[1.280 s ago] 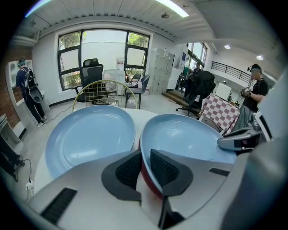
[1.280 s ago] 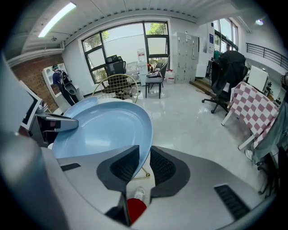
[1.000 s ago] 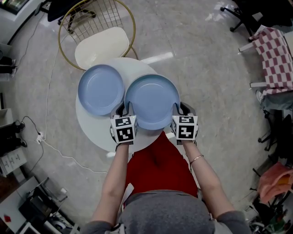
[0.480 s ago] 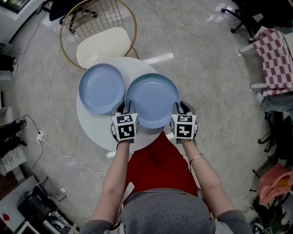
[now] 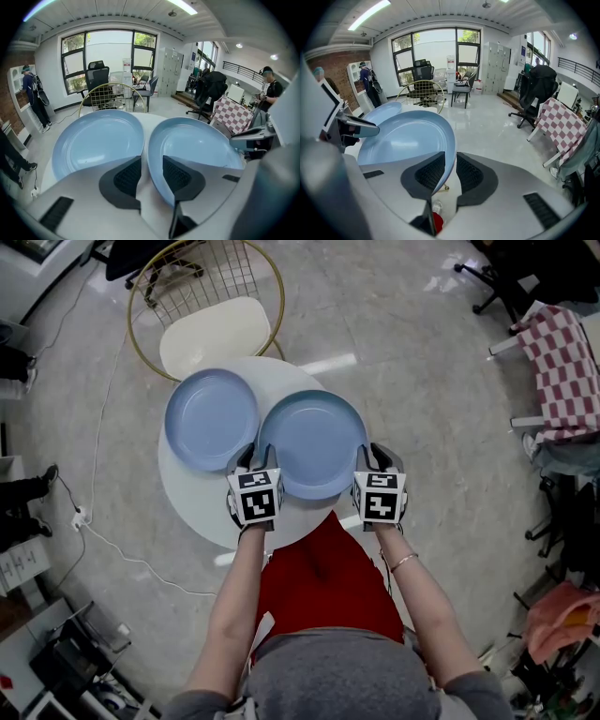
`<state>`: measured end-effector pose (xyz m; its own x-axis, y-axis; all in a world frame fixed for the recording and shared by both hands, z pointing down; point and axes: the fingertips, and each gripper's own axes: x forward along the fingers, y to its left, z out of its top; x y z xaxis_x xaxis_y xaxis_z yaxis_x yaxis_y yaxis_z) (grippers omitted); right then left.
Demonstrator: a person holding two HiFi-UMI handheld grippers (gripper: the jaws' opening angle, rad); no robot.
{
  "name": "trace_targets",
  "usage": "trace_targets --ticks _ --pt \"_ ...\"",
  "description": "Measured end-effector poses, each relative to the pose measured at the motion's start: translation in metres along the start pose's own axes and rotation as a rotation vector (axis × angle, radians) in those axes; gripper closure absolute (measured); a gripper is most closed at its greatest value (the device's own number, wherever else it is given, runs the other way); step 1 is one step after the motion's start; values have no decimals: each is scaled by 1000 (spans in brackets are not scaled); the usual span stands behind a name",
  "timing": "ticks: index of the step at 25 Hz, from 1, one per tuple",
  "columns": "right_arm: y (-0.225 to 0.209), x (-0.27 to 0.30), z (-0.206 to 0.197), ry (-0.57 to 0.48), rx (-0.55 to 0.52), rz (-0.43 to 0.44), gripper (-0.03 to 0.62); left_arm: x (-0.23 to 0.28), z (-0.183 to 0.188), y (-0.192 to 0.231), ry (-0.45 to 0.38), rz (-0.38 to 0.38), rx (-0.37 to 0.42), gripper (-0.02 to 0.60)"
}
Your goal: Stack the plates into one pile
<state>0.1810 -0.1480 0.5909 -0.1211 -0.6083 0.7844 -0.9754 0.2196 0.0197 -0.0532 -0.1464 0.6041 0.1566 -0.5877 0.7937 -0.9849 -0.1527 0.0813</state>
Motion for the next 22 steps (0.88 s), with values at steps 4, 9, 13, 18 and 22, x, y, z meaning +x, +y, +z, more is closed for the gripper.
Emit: trace_targets --ticks 4,9,13,18,22 --pt "5 -9 10 -25 -16 8 503 -9 2 4 -20 6 -14 430" --pt "26 -14 30 -67 -55 59 503 -26 3 17 -52 37 -54 431" --pt "57 -10 58 -106 -130 136 503 -39 -1 41 -77 90 -126 431" --pt "117 -3 91 -140 -251 243 503 -61 -16 86 -92 163 -231 433" --pt "154 10 104 -136 -332 314 503 -69 -29 110 -95 219 -303 433"
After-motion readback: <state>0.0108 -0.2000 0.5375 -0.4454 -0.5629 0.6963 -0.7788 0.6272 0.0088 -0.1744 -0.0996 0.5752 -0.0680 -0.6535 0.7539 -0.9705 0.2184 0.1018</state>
